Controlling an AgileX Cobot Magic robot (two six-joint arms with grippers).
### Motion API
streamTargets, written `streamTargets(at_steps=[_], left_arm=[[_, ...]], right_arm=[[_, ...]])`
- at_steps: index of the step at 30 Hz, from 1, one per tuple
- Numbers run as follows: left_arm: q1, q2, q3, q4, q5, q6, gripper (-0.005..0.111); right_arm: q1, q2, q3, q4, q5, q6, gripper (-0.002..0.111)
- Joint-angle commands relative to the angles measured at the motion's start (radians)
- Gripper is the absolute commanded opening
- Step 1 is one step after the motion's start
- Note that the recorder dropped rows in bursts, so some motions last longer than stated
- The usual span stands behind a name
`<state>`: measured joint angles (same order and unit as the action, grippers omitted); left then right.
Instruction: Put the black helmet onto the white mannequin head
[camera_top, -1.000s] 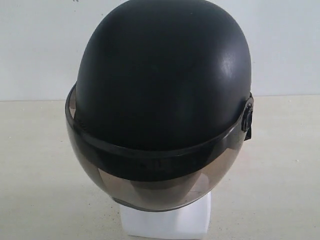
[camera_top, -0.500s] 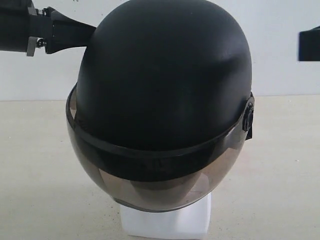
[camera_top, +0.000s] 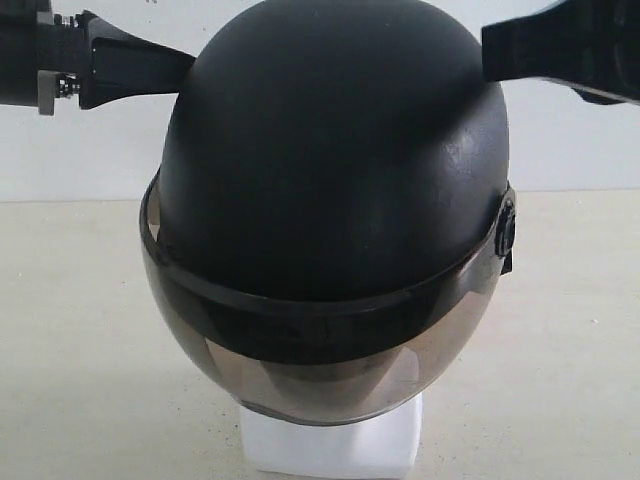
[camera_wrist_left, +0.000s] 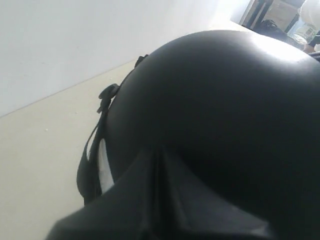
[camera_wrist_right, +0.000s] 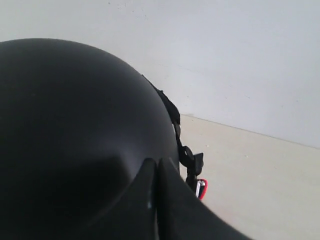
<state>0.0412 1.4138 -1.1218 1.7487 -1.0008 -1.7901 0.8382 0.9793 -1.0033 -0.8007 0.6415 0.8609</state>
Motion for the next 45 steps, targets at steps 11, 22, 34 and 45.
streamTargets(at_steps=[11, 22, 34, 45], left_arm=[[-0.007, -0.093, 0.103, -0.004, -0.047, -0.019, 0.004], [-0.007, -0.148, 0.158, -0.004, -0.092, -0.053, 0.004], [-0.007, -0.234, 0.227, -0.004, -0.055, -0.053, 0.004], [-0.003, -0.305, 0.182, -0.004, 0.056, -0.081, 0.004]], right_arm=[[-0.193, 0.020, -0.016, 0.358, -0.185, -0.290, 0.000], [-0.312, 0.077, -0.016, 0.896, -0.217, -0.800, 0.000], [-0.312, 0.117, -0.028, 1.041, -0.255, -0.945, 0.000], [-0.312, -0.075, -0.028, 0.611, -0.191, -0.673, 0.000]])
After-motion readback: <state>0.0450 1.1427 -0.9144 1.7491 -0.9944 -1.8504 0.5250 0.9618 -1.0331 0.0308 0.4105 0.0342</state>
